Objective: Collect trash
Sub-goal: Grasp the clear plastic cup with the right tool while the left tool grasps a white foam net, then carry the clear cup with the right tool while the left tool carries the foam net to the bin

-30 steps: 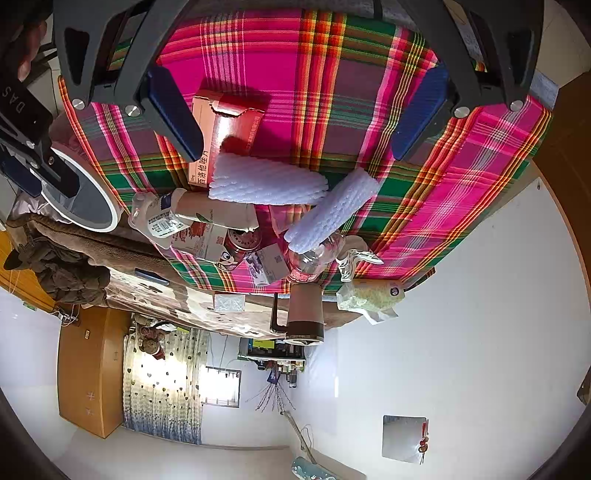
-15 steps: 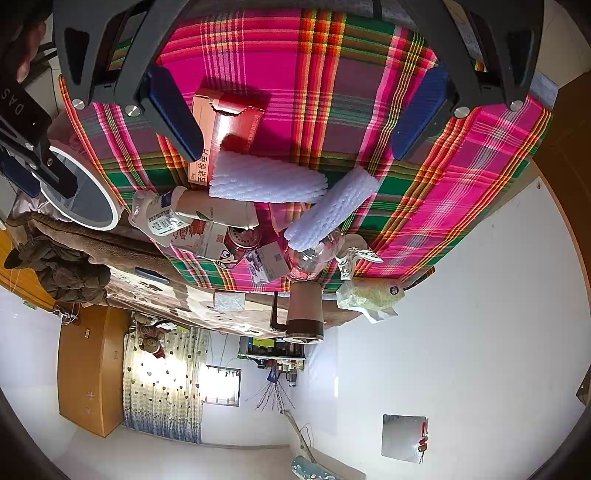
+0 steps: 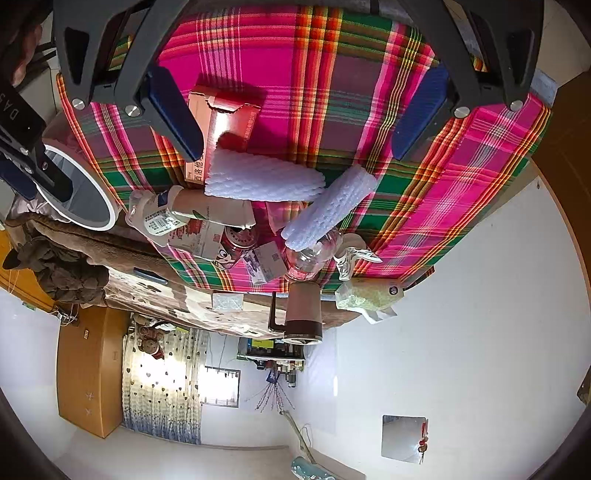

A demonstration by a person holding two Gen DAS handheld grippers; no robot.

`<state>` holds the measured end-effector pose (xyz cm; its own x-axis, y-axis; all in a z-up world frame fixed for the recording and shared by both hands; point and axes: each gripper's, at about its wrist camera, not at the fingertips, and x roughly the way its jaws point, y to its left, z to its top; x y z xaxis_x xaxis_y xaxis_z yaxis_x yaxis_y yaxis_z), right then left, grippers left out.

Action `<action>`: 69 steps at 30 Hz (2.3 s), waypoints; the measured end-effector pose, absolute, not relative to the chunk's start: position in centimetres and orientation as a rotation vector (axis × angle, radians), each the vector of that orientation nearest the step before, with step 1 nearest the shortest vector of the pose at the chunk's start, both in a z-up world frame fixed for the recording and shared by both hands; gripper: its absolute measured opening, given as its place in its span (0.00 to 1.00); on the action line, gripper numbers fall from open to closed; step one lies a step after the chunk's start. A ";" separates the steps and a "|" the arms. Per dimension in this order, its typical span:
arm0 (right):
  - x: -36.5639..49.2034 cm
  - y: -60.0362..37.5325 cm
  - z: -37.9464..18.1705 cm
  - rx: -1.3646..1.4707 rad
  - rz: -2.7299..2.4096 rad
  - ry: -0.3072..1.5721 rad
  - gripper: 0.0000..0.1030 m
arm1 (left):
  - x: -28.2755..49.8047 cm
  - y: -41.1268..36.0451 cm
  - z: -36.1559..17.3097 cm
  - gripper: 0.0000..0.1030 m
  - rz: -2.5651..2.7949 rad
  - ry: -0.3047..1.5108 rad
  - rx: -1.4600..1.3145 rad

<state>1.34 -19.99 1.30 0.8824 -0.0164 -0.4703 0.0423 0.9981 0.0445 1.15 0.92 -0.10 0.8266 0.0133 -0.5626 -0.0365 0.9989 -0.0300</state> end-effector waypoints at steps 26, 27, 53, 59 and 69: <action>8.3 -22.2 -1.9 0.192 0.015 0.649 0.79 | 8.3 6.6 -1.6 0.94 -0.053 0.717 -0.140; 8.4 -22.2 -2.1 0.196 0.005 0.650 0.79 | 8.7 6.8 -1.6 0.92 -0.055 0.717 -0.142; 13.3 -23.4 -3.8 0.238 0.077 0.834 0.52 | 15.6 5.8 -3.0 0.71 -0.203 0.859 0.059; 14.0 -23.4 -4.2 0.258 0.109 0.867 0.39 | 16.1 5.9 -3.3 0.60 -0.205 0.882 0.052; 13.8 -23.3 -4.0 0.263 0.122 0.854 0.32 | 15.8 6.0 -3.6 0.39 -0.221 0.900 -0.038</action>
<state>13.84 -23.30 -3.96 0.6527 0.2108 -0.7277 -0.0015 0.9609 0.2770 15.80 6.02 -3.60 0.6005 -0.2066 -0.7725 0.1744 0.9766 -0.1256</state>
